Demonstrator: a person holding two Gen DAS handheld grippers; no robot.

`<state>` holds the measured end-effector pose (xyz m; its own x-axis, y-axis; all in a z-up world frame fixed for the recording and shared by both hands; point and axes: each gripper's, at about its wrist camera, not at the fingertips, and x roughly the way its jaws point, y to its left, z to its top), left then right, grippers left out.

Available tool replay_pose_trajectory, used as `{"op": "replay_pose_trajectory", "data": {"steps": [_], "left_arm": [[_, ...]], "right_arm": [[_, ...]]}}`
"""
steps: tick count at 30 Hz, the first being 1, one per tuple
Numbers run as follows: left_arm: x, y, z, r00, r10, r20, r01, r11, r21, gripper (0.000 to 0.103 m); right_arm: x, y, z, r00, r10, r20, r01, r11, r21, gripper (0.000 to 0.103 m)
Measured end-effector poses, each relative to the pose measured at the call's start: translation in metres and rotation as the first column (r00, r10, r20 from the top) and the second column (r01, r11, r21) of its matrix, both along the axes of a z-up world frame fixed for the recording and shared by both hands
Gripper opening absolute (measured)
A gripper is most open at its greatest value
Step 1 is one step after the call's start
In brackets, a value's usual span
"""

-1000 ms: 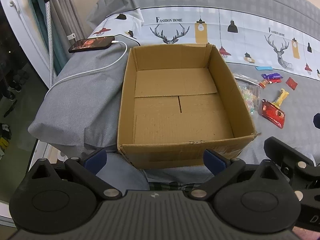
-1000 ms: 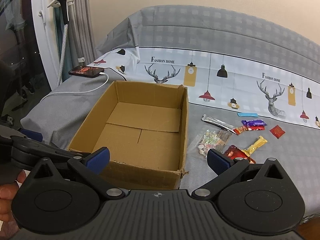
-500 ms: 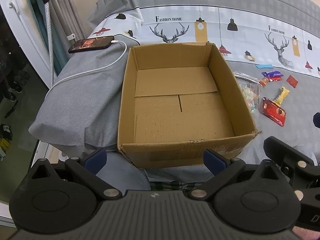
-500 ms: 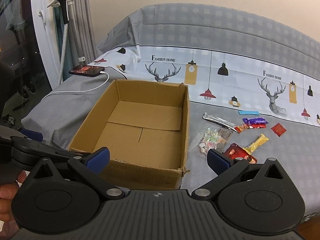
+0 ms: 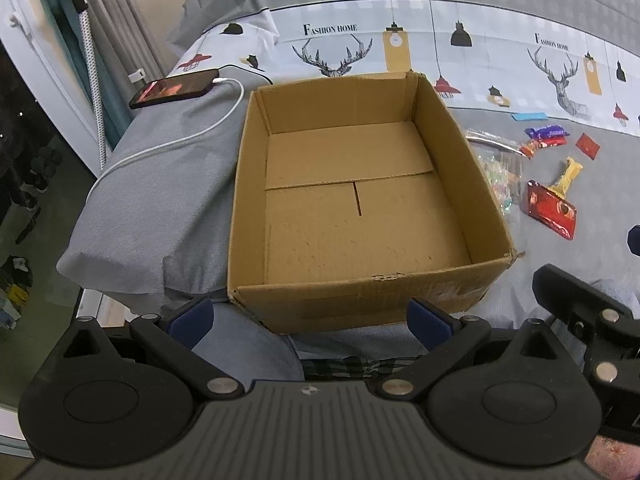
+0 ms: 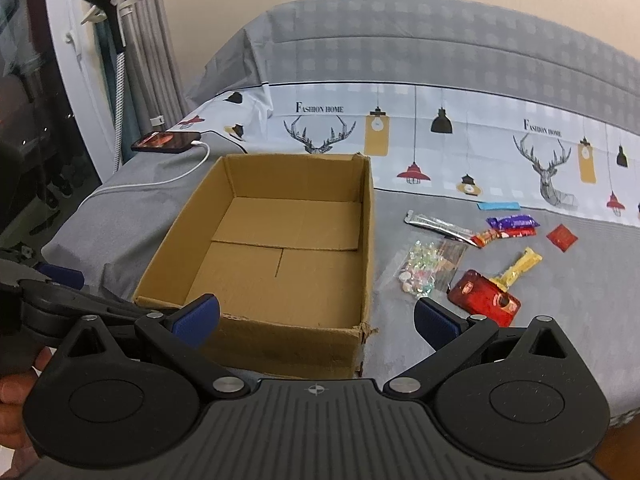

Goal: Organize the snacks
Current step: 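Move both tools toward the snacks beside the cardboard box, then grasp the candy bag with the left tool while the right tool grasps the red coffee pouch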

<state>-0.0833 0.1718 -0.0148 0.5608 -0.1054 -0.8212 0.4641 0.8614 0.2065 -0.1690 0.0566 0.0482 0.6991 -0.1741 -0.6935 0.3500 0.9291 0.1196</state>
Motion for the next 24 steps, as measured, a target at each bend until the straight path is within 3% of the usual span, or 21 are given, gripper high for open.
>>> {"op": "replay_pose_trajectory", "data": {"steps": [7, 12, 20, 24], "left_arm": [[0.001, -0.023, -0.002, 1.0, -0.03, -0.004, 0.03, 0.999, 0.036, 0.103], [0.005, -0.054, 0.0, 0.997, -0.071, 0.017, 0.069, 0.996, 0.059, 0.103], [0.021, -0.142, 0.002, 0.982, -0.187, 0.004, 0.186, 0.98, 0.074, 0.103], [0.026, -0.21, -0.014, 0.948, -0.317, -0.031, 0.319, 0.944, 0.08, 0.103]], "right_arm": [[-0.006, -0.027, -0.011, 0.998, -0.064, -0.001, 0.064, 0.997, 0.041, 0.103], [-0.018, -0.066, -0.026, 0.984, -0.175, -0.012, 0.176, 0.984, 0.034, 0.103], [-0.048, -0.16, -0.064, 0.914, -0.401, -0.066, 0.405, 0.912, 0.064, 0.103], [-0.055, -0.218, -0.086, 0.862, -0.495, -0.108, 0.505, 0.855, 0.114, 0.103]]}}
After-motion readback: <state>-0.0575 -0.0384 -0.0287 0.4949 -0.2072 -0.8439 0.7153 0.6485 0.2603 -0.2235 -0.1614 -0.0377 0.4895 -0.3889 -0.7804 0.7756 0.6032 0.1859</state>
